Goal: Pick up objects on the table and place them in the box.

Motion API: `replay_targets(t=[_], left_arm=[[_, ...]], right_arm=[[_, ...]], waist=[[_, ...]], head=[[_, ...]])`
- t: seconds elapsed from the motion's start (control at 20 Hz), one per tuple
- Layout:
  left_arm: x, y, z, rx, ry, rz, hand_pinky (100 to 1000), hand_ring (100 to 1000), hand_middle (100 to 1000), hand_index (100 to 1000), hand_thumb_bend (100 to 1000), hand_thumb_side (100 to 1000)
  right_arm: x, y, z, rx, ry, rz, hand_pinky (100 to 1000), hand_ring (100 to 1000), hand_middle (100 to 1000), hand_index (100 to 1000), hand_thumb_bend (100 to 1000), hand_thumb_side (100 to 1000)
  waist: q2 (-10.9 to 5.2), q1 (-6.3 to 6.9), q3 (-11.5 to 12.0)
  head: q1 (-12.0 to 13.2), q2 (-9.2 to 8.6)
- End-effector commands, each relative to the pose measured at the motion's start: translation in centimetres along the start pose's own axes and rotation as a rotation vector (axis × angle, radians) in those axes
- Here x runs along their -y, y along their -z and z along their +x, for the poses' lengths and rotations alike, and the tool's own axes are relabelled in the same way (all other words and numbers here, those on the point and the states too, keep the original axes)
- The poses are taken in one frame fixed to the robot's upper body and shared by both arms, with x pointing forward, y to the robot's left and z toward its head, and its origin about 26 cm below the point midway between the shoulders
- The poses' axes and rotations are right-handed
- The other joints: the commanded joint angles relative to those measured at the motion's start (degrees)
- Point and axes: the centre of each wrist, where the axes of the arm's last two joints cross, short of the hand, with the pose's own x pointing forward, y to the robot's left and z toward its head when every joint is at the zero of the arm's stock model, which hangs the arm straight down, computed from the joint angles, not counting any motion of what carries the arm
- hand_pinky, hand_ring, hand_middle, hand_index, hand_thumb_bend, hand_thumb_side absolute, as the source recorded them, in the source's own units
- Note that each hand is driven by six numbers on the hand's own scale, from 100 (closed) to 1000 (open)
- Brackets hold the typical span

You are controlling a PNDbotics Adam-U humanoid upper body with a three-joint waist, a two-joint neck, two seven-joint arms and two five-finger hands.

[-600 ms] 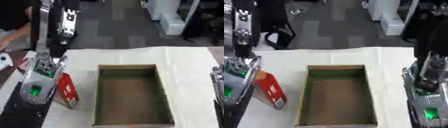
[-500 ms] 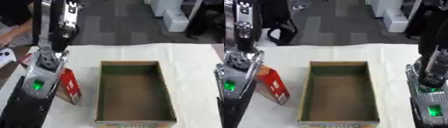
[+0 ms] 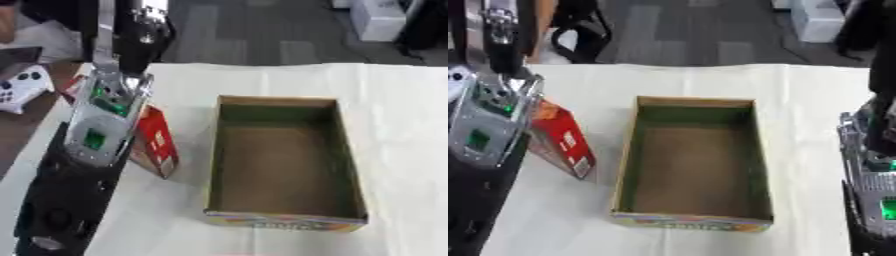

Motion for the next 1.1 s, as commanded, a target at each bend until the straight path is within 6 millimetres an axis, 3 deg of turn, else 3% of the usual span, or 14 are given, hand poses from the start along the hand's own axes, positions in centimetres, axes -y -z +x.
replay_targets(t=[0.05, 0.1, 0.15, 0.2, 0.25, 0.3, 0.4, 0.45, 0.5, 0.6, 0.95, 1.1], left_arm=[[-1.4, 0.5, 0.2, 0.044, 0.069, -0.052, 726, 718, 799, 878, 167, 669], [-1.9, 0.2, -0.1, 0.042, 0.109, -0.104, 732, 720, 801, 880, 280, 654], [-2.3, 0.0, -0.3, 0.041, 0.14, -0.147, 729, 719, 800, 879, 247, 662], [-2.9, -0.2, -0.6, 0.038, 0.179, -0.209, 737, 721, 802, 882, 399, 621], [-3.3, -0.4, -0.8, 0.036, 0.207, -0.257, 737, 721, 802, 883, 386, 625], [-3.8, -0.5, -1.0, 0.033, 0.237, -0.309, 743, 724, 801, 882, 497, 587], [-5.1, -0.7, -1.5, 0.027, 0.306, -0.437, 753, 731, 803, 881, 620, 547], [-5.6, -0.7, -1.7, 0.026, 0.33, -0.482, 748, 726, 801, 882, 568, 563], [-6.0, -0.7, -1.8, 0.024, 0.349, -0.521, 761, 742, 809, 886, 683, 522], [-7.2, -0.6, -2.0, 0.016, 0.408, -0.627, 768, 753, 815, 890, 735, 507], [-10.1, -0.7, -2.6, -0.087, 0.516, -0.986, 810, 793, 833, 905, 778, 548], [-11.3, -0.7, -3.0, -0.172, 0.471, -1.121, 836, 804, 842, 912, 865, 526]], right_arm=[[0.7, 0.2, 0.1, 0.006, -0.018, 0.013, 549, 769, 841, 869, 100, 812], [0.8, 0.0, 0.1, -0.002, -0.024, 0.021, 546, 768, 841, 868, 100, 811], [0.9, -0.1, 0.0, -0.006, -0.027, 0.026, 547, 769, 841, 869, 100, 812], [1.0, -0.3, 0.0, -0.012, -0.032, 0.031, 541, 767, 840, 868, 100, 811], [1.1, -0.4, 0.0, -0.016, -0.034, 0.034, 541, 768, 840, 868, 100, 811], [1.2, -0.5, 0.0, -0.022, -0.037, 0.036, 535, 766, 840, 867, 100, 811], [1.3, -0.8, 0.0, -0.033, -0.042, 0.042, 528, 765, 839, 866, 100, 811], [1.4, -0.9, 0.0, -0.037, -0.043, 0.043, 531, 765, 839, 866, 100, 811], [1.4, -0.9, 0.0, -0.04, -0.044, 0.045, 524, 764, 838, 866, 100, 811], [1.5, -1.1, 0.0, -0.048, -0.046, 0.05, 520, 762, 838, 865, 100, 811], [1.6, -1.5, 0.1, -0.066, -0.048, 0.061, 511, 759, 836, 863, 100, 810], [1.7, -1.6, 0.1, -0.07, -0.05, 0.065, 507, 758, 835, 862, 100, 809]], waist=[[-0.58, 0.21, -0.1], [-0.53, 0.36, -0.1], [-0.5, 0.43, -0.2], [-0.45, 0.6, -0.3], [-0.43, 0.67, -0.4], [-0.36, 0.8, -0.4], [-0.18, 1.09, -0.5], [-0.12, 1.16, -0.6], [-0.07, 1.28, -0.6], [0.04, 1.59, -0.7], [0.29, 2.7, -1.3], [0.41, 3.02, -1.6]], head=[[0.6, 0.53], [0.5, 0.72], [0.5, 0.83], [0.3, 1.03], [0.2, 1.15], [0.1, 1.32], [-0.1, 1.64], [-0.1, 1.72], [-0.1, 1.83], [-0.3, 2.11], [-0.1, 2.12], [-0.2, 1.92]])
